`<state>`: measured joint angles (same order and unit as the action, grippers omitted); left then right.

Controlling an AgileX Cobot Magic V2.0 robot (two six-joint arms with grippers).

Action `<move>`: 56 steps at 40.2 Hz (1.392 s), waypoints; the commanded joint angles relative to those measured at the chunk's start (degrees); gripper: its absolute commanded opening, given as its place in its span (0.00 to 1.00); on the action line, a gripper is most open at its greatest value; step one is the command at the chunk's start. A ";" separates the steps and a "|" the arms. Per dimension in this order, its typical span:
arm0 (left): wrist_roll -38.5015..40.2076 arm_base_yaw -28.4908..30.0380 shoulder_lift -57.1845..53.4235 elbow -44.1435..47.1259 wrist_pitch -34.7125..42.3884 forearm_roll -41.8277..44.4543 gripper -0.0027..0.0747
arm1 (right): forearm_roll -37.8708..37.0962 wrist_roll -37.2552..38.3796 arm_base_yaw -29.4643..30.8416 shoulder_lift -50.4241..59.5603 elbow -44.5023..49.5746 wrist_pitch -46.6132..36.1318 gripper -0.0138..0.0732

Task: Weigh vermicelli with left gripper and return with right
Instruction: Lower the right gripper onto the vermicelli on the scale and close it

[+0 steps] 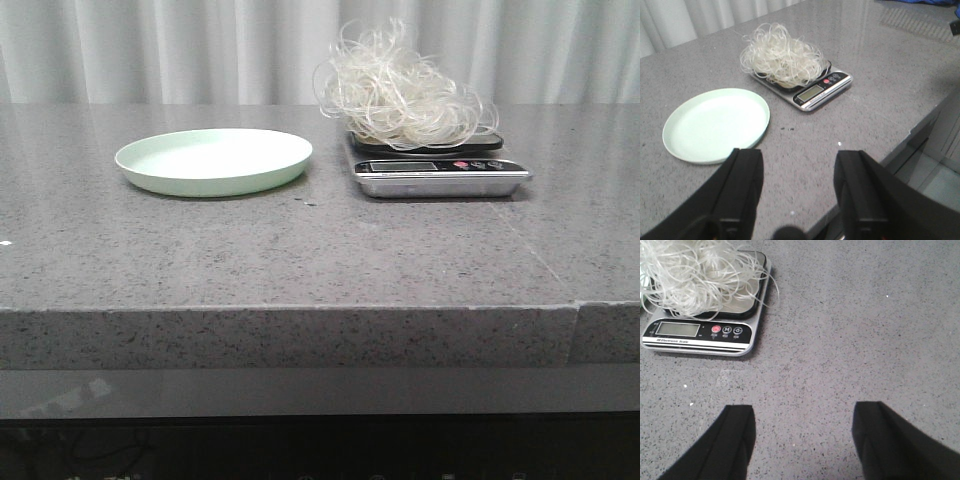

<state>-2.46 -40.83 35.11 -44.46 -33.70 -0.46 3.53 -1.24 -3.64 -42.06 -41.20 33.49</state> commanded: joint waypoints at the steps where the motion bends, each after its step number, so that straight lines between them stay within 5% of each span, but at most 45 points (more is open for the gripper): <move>1: 0.35 -0.45 -2.63 1.10 4.64 -0.66 0.58 | -0.40 -0.30 0.21 -0.32 -1.90 -4.29 0.78; 24: 0.35 -0.45 -3.76 2.26 4.29 -0.66 0.58 | -0.27 -1.12 -12.53 -13.32 -13.10 -0.98 0.78; 56: 0.35 -0.45 -3.76 2.26 4.29 -0.66 0.58 | 4.75 -1.14 -18.54 -53.30 -53.07 5.65 0.78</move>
<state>-2.46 -40.83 31.10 -40.71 -33.70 -0.46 7.62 -1.79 -21.96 -94.43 -89.04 40.46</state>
